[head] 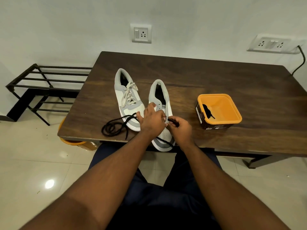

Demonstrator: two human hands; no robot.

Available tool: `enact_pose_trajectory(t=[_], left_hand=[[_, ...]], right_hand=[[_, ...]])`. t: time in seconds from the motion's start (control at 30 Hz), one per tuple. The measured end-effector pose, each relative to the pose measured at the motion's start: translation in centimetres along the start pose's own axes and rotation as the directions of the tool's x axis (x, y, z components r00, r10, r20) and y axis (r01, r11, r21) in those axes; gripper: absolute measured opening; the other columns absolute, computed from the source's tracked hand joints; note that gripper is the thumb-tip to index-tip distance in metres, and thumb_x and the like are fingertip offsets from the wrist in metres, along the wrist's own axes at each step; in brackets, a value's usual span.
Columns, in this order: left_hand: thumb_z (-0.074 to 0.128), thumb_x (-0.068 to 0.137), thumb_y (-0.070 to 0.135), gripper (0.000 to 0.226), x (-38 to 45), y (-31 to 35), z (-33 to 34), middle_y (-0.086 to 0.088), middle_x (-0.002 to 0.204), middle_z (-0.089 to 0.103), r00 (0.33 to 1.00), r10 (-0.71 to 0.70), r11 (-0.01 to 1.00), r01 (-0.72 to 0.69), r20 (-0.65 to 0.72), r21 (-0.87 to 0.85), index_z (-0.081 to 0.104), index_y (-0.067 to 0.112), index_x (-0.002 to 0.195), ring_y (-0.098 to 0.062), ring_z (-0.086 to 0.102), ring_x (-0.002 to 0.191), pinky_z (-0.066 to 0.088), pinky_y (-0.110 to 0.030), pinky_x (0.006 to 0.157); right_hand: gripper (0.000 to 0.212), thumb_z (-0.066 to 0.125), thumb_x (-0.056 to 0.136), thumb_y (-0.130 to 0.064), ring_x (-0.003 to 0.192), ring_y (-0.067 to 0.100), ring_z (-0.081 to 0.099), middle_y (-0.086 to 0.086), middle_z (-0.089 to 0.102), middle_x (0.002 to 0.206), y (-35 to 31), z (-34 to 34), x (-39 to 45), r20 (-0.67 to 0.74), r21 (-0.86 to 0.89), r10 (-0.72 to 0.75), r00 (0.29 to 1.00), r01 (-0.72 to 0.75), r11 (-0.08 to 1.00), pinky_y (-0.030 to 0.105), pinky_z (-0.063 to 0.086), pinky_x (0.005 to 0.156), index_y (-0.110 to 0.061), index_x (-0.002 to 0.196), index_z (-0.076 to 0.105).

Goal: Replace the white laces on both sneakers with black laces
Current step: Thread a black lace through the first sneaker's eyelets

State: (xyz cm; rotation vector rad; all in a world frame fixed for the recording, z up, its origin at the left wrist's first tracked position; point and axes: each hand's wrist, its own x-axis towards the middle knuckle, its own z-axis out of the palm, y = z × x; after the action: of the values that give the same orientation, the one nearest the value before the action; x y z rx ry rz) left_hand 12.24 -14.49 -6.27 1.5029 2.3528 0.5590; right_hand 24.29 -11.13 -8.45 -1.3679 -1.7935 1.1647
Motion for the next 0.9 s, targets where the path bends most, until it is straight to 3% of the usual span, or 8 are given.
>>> enact_pose_trajectory(t=[0.1, 0.17, 0.33, 0.47, 0.57, 0.67, 0.8, 0.9], left_hand=[[0.048, 0.096, 0.025, 0.018, -0.8, 0.0, 1.2, -0.004, 0.149, 0.031, 0.993, 0.018, 0.998, -0.025, -0.116, -0.058, 0.063, 0.021, 0.104, -0.022, 0.044, 0.128, 0.011, -0.056, 0.111], [0.046, 0.097, 0.023, 0.019, -0.9, -0.2, 1.2, -0.006, 0.150, 0.031, 0.992, 0.040, 0.995, -0.051, -0.121, -0.089, 0.063, 0.020, 0.104, -0.021, 0.050, 0.123, 0.014, -0.054, 0.109], [0.047, 0.097, 0.023, 0.018, -0.7, -0.6, 0.2, -0.004, 0.147, 0.031, 0.991, 0.075, 0.995, -0.082, -0.110, -0.057, 0.058, 0.019, 0.110, -0.024, 0.061, 0.102, 0.020, -0.046, 0.104], [0.045, 0.097, 0.012, 0.015, 0.3, -0.5, -1.4, -0.004, 0.136, 0.036, 0.976, -0.035, 0.975, -0.014, -0.214, -0.223, 0.053, 0.016, 0.110, -0.015, 0.051, 0.092, 0.027, -0.042, 0.096], [0.041, 0.099, 0.009, 0.013, 2.0, 0.4, -3.4, -0.008, 0.120, 0.046, 0.959, -0.075, 0.905, -0.049, -0.272, -0.422, 0.052, 0.011, 0.103, -0.020, 0.052, 0.093, 0.047, -0.047, 0.089], [0.037, 0.099, 0.006, 0.014, 4.4, 1.5, -5.4, -0.010, 0.097, 0.060, 0.953, 0.006, 0.894, -0.141, -0.303, -0.425, 0.050, 0.009, 0.101, -0.028, 0.058, 0.084, 0.051, -0.049, 0.077], [0.037, 0.097, 0.007, 0.019, 9.4, 3.1, -9.8, -0.004, 0.086, 0.059, 0.910, -0.173, 0.778, -0.108, -0.377, -0.618, 0.049, 0.019, 0.089, -0.028, 0.062, 0.079, 0.056, -0.045, 0.073], [0.034, 0.097, 0.003, 0.025, 12.2, 3.7, -13.4, -0.008, 0.080, 0.057, 0.850, -0.369, 0.571, -0.110, -0.374, -0.814, 0.046, 0.020, 0.083, -0.021, 0.056, 0.057, 0.051, -0.031, 0.050]], right_hand=[[0.028, 0.073, 0.082, -0.011, 0.079, 0.002, 0.063, -0.001, 0.070, 0.090, -0.3, -0.4, -0.2, 0.012, 0.026, 0.010, 1.000, -0.010, 1.000, 0.006, 0.047, 0.069, -0.009, 0.110, 0.070], [0.026, 0.074, 0.081, -0.014, 0.077, -0.002, 0.062, -0.005, 0.069, 0.087, -0.4, -0.5, -0.2, 0.015, 0.025, 0.012, 1.000, -0.012, 1.000, 0.001, 0.043, 0.063, -0.010, 0.107, 0.070], [0.025, 0.077, 0.079, -0.017, 0.071, -0.001, 0.056, -0.009, 0.062, 0.079, -0.8, -0.4, 0.0, 0.009, -0.044, 0.027, 1.000, -0.027, 0.999, 0.002, 0.038, 0.055, -0.011, 0.101, 0.069], [0.029, 0.080, 0.078, -0.020, 0.084, 0.010, 0.057, -0.004, 0.063, 0.091, -0.8, 0.0, 0.1, 0.012, -0.048, 0.065, 0.998, -0.065, 0.997, 0.007, 0.036, 0.058, -0.012, 0.103, 0.067], [0.029, 0.080, 0.077, -0.019, 0.082, 0.010, 0.054, -0.004, 0.060, 0.089, -0.9, -0.1, 0.2, 0.014, -0.043, 0.078, 0.997, -0.077, 0.996, 0.007, 0.034, 0.057, -0.011, 0.102, 0.066], [0.025, 0.080, 0.077, -0.019, 0.071, 0.007, 0.050, -0.010, 0.054, 0.076, -0.9, -0.2, 0.1, 0.027, -0.064, 0.081, 0.996, -0.079, 0.995, 0.007, 0.034, 0.051, -0.013, 0.097, 0.065], [0.022, 0.079, 0.078, -0.014, 0.061, 0.003, 0.046, -0.004, 0.054, 0.073, -1.0, -0.2, 0.0, 0.041, -0.049, 0.111, 0.993, -0.109, 0.993, 0.004, 0.036, 0.051, -0.012, 0.094, 0.064], [0.022, 0.079, 0.078, -0.014, 0.061, 0.004, 0.047, 0.000, 0.056, 0.074, -1.2, -0.1, 0.1, 0.042, -0.058, 0.116, 0.992, -0.114, 0.992, 0.004, 0.037, 0.051, -0.013, 0.094, 0.063]])
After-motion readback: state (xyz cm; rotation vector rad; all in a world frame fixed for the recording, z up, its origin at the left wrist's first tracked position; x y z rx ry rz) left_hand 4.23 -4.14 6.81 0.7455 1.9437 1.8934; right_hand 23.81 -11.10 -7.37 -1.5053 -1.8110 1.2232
